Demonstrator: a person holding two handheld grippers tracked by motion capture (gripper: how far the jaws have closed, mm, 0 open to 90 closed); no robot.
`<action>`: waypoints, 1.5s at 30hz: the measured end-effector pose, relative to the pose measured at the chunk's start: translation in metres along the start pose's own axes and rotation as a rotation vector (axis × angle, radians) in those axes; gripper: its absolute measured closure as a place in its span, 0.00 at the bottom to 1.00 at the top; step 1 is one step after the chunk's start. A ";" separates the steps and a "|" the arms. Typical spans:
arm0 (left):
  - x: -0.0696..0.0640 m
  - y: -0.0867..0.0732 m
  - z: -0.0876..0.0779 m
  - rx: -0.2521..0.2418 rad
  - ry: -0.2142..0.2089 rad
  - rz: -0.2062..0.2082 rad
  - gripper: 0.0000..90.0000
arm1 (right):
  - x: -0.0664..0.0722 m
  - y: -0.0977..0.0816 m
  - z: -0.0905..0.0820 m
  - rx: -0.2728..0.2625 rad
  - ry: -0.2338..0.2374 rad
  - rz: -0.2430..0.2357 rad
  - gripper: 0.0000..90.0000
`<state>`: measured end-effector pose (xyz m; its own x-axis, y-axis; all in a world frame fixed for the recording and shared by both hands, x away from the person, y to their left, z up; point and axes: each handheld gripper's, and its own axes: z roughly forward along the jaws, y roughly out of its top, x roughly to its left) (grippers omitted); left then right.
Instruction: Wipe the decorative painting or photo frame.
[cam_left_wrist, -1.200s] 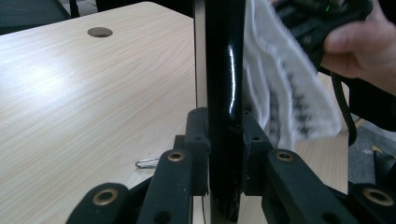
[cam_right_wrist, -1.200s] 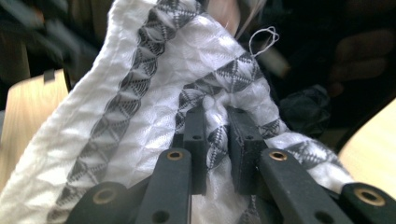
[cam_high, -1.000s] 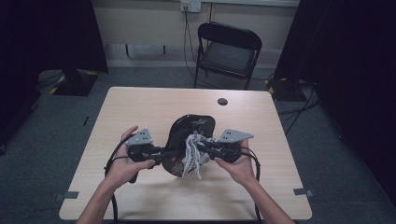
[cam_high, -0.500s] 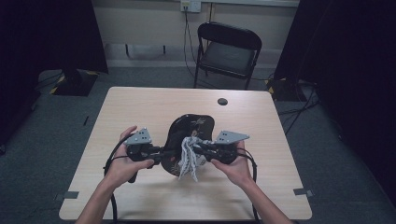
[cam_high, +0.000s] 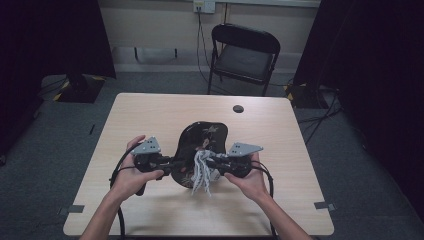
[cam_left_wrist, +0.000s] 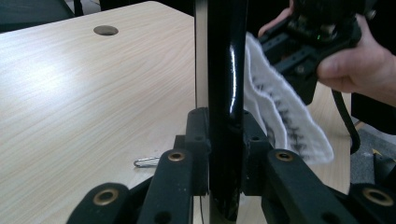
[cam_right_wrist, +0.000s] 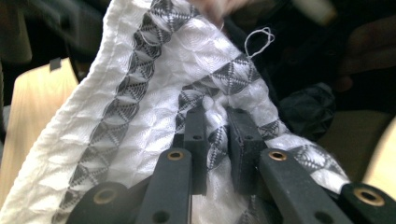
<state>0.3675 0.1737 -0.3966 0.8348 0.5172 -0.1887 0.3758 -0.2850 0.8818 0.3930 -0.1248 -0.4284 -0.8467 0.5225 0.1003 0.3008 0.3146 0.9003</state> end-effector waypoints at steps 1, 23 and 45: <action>0.000 0.000 0.000 0.000 0.000 0.001 0.87 | -0.001 0.002 -0.002 -0.015 -0.006 0.006 0.89; -0.002 0.000 0.001 -0.008 -0.003 -0.011 0.87 | -0.023 0.006 -0.024 -0.087 -0.091 0.066 0.89; -0.001 -0.001 0.001 -0.012 -0.007 -0.018 0.87 | -0.042 0.002 -0.037 -0.090 -0.155 0.089 0.88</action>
<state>0.3668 0.1724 -0.3975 0.8309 0.5165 -0.2072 0.3857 -0.2660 0.8834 0.4128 -0.1756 -0.4147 -0.7388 0.6631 0.1208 0.3247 0.1931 0.9259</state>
